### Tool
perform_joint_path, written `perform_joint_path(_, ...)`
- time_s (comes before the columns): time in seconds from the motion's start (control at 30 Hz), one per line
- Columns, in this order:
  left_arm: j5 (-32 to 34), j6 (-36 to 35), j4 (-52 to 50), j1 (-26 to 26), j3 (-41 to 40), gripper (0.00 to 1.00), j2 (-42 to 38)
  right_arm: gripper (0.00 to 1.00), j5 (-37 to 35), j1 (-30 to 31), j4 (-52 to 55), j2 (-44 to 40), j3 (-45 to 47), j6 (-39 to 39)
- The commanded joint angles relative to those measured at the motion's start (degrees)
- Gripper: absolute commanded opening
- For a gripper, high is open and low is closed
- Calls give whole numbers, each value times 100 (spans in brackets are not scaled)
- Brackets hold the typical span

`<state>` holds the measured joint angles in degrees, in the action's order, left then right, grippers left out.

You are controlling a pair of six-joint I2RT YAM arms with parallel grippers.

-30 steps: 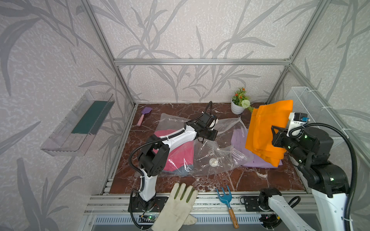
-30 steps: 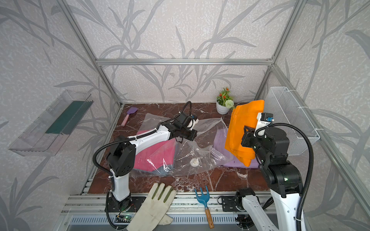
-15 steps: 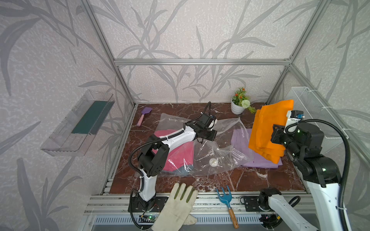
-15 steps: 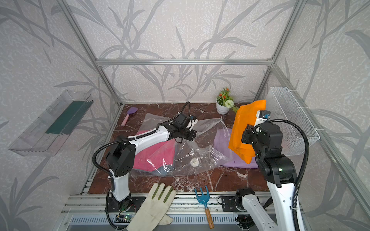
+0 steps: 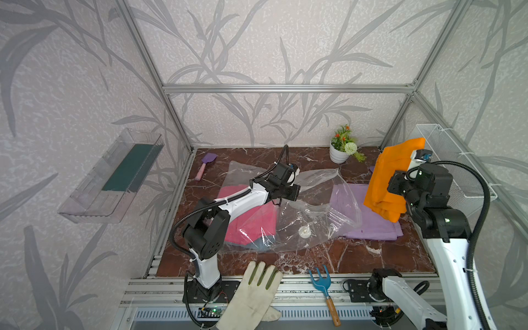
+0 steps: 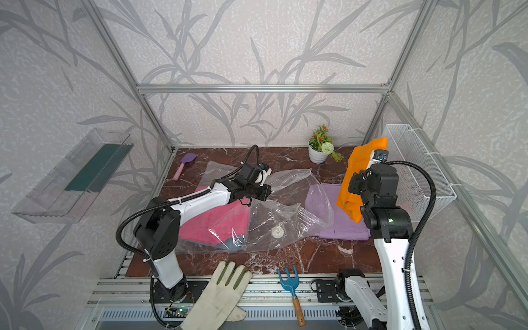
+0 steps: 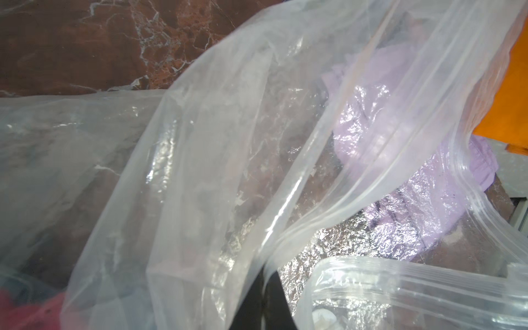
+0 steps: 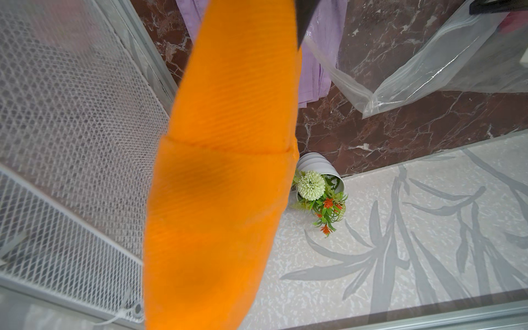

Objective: Take the trousers out of the vacuum bag
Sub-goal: Place the trousers at the center of the board.

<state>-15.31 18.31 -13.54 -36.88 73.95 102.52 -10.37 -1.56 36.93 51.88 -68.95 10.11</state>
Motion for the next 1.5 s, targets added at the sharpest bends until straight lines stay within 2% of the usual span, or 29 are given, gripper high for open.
perform_joint_path(0.0,-66,160,297,109,-358,0,-482,0,386,-28,-1235,-31,68,211)
perform_joint_path(0.27,-145,164,1133,136,-1303,0,-1102,0,797,-28,-2006,328,396,726)
perform_joint_path(0.5,-214,107,1570,146,-1967,0,-1528,0,715,-28,-2977,560,775,1307)
perform_joint_path(0.7,-211,42,1625,153,-2102,0,-1706,0,512,-20,-3830,471,1260,1832)
perform_joint_path(0.9,-237,-7,1629,167,-2047,0,-1648,0,47,-20,-4392,-56,2383,2281)
perform_joint_path(1.07,-419,-29,1741,182,-2069,0,-1656,0,-404,11,-4291,-604,3171,2319)
perform_joint_path(1.47,-407,138,1846,250,-1904,0,-1659,0,-444,81,-3708,-1142,4003,2601)
